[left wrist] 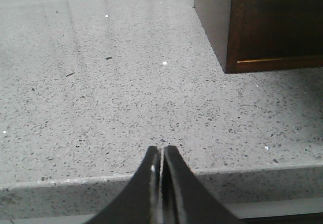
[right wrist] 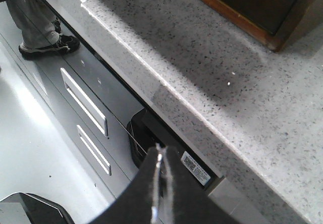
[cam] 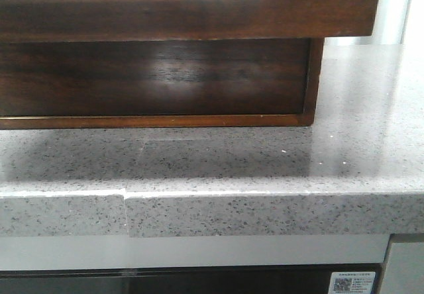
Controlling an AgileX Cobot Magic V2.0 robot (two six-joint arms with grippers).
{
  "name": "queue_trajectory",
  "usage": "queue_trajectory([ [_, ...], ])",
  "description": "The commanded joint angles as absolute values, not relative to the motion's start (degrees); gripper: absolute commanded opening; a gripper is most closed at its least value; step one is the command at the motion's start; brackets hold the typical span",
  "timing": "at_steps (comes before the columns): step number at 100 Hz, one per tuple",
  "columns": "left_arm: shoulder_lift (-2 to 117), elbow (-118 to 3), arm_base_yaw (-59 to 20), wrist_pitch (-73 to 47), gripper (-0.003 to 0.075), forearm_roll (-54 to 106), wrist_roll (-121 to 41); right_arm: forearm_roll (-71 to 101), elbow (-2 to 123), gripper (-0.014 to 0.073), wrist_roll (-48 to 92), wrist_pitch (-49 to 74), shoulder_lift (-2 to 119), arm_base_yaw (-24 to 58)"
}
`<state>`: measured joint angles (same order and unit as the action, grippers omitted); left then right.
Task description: Put scissors in drawer with both arms
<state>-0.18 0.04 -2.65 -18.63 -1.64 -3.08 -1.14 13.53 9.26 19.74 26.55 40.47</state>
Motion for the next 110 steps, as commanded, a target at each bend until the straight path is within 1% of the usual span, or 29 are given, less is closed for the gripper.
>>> queue_trajectory([
  [1,-1.9,1.3,-2.7,-15.0,-0.0022,-1.1,-3.2,-1.1,15.0,-0.0061,9.6,15.8,26.8,40.3],
  [22,-1.9,1.3,-2.7,-15.0,-0.0022,-1.1,-3.2,-1.1,14.7,-0.0061,9.6,15.8,26.8,40.3],
  [37,-1.9,1.3,-2.7,-15.0,-0.0022,-1.1,-3.2,-1.1,11.9,-0.0061,9.6,12.7,26.8,40.1],
  [47,-1.9,1.3,-2.7,-15.0,-0.0022,-1.1,-3.2,-0.8,10.6,-0.0061,9.6,12.3,24.8,38.3],
  [56,-1.9,1.3,-2.7,-15.0,-0.0022,-1.1,-3.2,-0.4,8.9,-0.0061,9.3,8.4,23.4,36.1],
  [83,-1.9,1.3,-2.7,-15.0,-0.0022,-1.1,-3.2,-1.0,0.0,-0.0061,0.0,-5.8,16.0,24.8],
  [94,-1.9,1.3,-2.7,-15.0,-0.0022,-1.1,-3.2,-2.7,-2.2,-0.0061,-4.1,-5.7,12.7,17.7],
  [110,-1.9,1.2,-2.7,-15.0,-0.0022,-1.1,-3.2,-5.0,-2.2,-0.0061,-7.5,-1.0,9.4,7.6],
])
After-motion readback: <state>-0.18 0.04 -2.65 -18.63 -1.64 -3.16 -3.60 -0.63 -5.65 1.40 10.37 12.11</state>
